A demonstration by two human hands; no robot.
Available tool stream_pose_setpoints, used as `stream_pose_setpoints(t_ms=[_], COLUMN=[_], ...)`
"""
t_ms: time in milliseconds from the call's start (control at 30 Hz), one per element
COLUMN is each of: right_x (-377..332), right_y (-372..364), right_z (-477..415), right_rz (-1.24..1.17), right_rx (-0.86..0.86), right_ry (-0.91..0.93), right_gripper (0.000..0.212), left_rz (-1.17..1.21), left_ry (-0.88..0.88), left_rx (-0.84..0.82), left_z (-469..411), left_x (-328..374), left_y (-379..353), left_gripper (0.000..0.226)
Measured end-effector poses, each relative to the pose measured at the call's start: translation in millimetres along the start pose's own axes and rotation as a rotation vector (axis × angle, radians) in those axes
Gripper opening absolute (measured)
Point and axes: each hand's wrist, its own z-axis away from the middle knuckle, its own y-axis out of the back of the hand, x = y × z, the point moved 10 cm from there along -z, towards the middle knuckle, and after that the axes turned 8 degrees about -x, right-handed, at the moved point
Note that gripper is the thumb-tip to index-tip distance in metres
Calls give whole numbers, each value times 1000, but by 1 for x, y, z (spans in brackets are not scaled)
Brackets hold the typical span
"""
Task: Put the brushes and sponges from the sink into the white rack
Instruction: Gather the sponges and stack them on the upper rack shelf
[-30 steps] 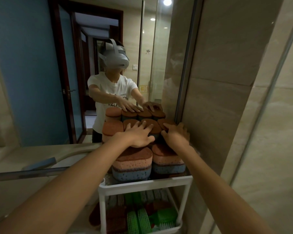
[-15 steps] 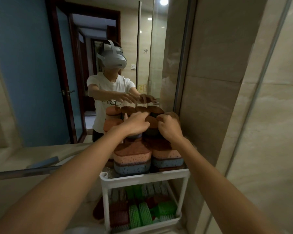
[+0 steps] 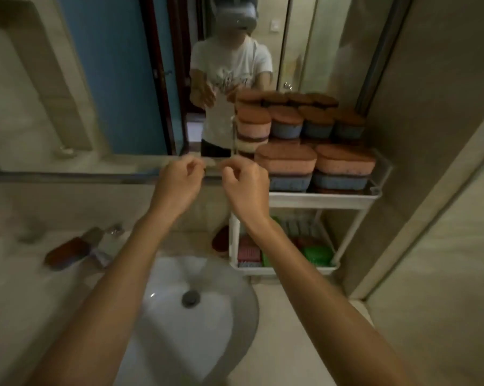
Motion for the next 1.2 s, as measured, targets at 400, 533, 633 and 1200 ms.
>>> stream_pose_setpoints(t_ms=[400, 533, 633, 1200], right_x=[164, 208, 231, 291], right_y=[-225, -248, -260, -280], right_z=[150, 131, 96, 21], right_rz=[244, 294, 370, 665], right_rx=[-882, -848, -763, -519], right_ry=[-453, -580, -622, -658], right_gripper=[29, 49, 60, 47], left_rz=[-47, -98, -117, -81], left_ry=[638, 602, 570, 624], left_rx=[-340, -418, -452, -540], left_z=[133, 114, 91, 63], left_x=[-268, -282, -288, -343], left_y=[-84, -102, -115, -157], left_gripper=[25, 25, 19, 32])
